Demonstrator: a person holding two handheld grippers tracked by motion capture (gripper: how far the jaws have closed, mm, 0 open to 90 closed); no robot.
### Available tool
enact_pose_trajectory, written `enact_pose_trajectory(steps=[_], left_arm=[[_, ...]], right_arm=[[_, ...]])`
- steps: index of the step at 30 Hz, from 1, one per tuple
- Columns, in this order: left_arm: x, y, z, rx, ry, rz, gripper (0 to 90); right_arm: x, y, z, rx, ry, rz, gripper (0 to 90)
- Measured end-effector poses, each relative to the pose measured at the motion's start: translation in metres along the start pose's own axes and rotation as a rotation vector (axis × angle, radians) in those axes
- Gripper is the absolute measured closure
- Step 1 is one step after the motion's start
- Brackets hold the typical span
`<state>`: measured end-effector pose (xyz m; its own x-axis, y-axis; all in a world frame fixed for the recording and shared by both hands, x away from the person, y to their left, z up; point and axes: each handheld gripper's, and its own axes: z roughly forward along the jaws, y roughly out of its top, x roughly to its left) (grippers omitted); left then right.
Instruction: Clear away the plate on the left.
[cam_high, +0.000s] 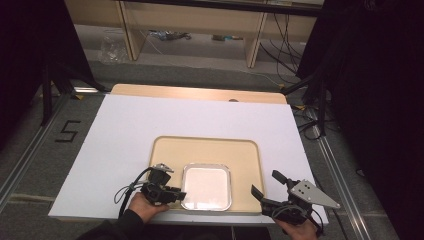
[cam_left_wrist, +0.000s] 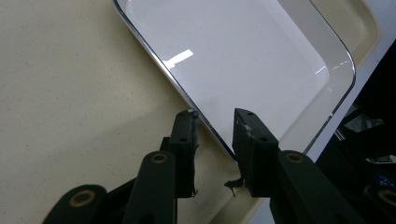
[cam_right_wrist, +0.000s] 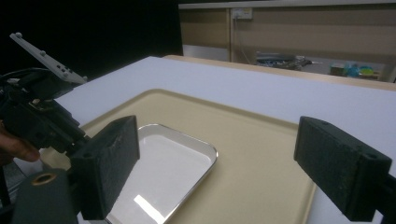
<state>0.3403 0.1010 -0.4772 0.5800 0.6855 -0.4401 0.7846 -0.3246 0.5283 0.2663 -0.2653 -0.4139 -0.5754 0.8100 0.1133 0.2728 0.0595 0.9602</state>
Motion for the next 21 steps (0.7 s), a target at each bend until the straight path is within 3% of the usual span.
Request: enact_pose_trajectory(steps=[1, 4, 6, 7, 9, 11, 12, 14, 15, 20, 21], left_arm=[[0.003, 0.002, 0.001, -0.011, 0.013, 0.054, 69.5], [0.001, 0.002, 0.002, -0.019, 0.008, 0.043, 69.2], [0.001, 0.002, 0.002, -0.014, 0.003, 0.051, 69.4], [0.002, 0.002, 0.001, -0.018, 0.001, 0.055, 69.3], [0.002, 0.003, 0.001, -0.014, 0.009, 0.061, 68.5], [0.005, 0.005, -0.003, -0.022, 0.019, 0.034, 57.8], [0.006, 0.005, -0.004, -0.031, 0.016, 0.034, 56.6], [0.007, 0.006, -0.007, -0.035, 0.027, 0.035, 53.7], [0.008, 0.008, -0.01, -0.042, 0.049, 0.032, 44.3], [0.008, 0.009, -0.018, -0.093, 0.057, 0.034, 38.0], [0.008, 0.01, -0.022, -0.134, 0.051, 0.022, 36.1]], right_arm=[[0.0, 0.0, -0.001, 0.016, -0.006, -0.001, 15.1], [0.001, 0.0, 0.0, -0.006, 0.01, 0.011, 15.1], [0.0, 0.001, -0.002, 0.022, -0.011, -0.007, 15.1], [0.0, 0.0, 0.001, -0.005, 0.018, 0.013, 15.1], [0.0, 0.0, 0.0, 0.007, 0.019, 0.016, 15.1], [-0.001, 0.0, -0.001, 0.011, -0.005, -0.01, 15.1], [0.0, 0.0, 0.001, -0.007, 0.018, 0.013, 15.1], [0.0, 0.0, 0.0, -0.003, 0.011, 0.001, 15.1], [-0.001, 0.001, -0.001, 0.012, -0.004, -0.008, 15.1], [-0.001, 0.001, -0.002, 0.021, -0.004, -0.015, 15.1], [-0.001, 0.001, -0.001, 0.009, -0.004, -0.015, 15.1]])
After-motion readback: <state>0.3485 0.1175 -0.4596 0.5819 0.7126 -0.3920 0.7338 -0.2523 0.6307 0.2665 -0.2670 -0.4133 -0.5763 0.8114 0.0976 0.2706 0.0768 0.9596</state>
